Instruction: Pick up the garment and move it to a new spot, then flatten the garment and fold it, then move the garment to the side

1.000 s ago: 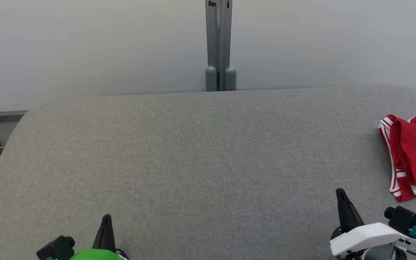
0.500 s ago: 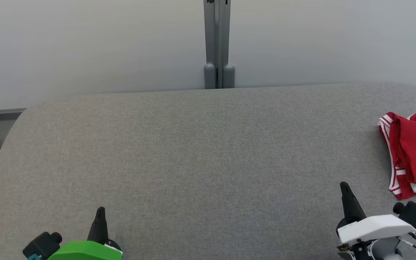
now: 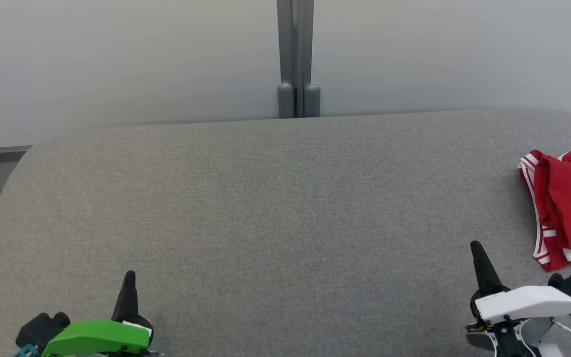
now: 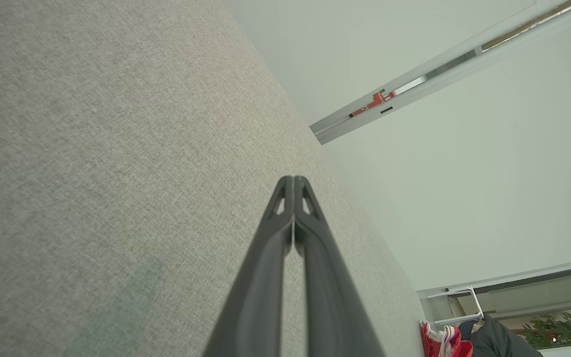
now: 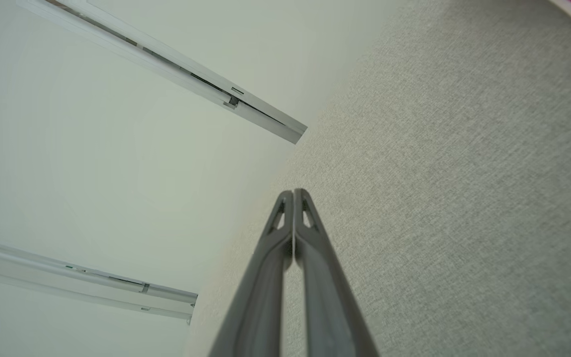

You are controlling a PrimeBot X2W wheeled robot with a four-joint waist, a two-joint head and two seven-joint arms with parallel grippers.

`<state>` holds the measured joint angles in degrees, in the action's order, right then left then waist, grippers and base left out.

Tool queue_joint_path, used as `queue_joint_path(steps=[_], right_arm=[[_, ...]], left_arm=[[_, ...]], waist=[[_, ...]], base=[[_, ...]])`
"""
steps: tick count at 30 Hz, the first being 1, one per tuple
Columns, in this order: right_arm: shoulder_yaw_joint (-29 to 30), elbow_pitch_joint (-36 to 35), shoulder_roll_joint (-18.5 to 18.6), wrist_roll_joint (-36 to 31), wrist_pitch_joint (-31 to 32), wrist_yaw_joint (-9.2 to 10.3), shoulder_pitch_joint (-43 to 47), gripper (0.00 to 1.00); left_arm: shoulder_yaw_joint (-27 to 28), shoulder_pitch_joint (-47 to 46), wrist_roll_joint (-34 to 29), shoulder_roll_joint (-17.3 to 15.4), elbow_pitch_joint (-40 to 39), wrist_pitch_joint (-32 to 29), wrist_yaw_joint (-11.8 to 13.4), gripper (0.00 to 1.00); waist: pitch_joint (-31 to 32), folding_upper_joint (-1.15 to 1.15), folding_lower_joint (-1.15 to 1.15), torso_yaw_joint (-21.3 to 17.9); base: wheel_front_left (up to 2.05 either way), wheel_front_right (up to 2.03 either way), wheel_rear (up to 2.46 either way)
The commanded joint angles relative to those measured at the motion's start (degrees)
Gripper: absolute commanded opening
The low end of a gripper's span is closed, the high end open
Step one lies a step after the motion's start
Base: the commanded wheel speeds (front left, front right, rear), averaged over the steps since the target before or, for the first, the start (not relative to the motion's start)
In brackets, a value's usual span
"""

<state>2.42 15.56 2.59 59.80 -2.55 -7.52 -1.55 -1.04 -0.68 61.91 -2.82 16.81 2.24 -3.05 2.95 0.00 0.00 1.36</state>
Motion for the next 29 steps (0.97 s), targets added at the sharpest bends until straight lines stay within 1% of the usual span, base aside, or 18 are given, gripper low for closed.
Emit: queue_joint_path(steps=[1, 29], right_arm=[[0.29, -0.8, 0.26, 1.58, 0.53, 0.02, -1.44, 0.0], [2.17, -1.27, 0.33, 16.46, 4.67, 0.03, -3.14, 0.0]], left_arm=[[0.6, -1.71, 1.56, -0.11, -0.78, -0.31, -0.52, 0.0], [4.08, -3.84, 15.43, -0.12, -1.79, -4.44, -2.5, 0.0]], waist=[[-0.06, 0.0, 0.0, -0.03], [-1.3, 0.0, 0.0, -0.57]], base=[[0.0, 0.0, 0.0], [0.0, 0.0, 0.0]])
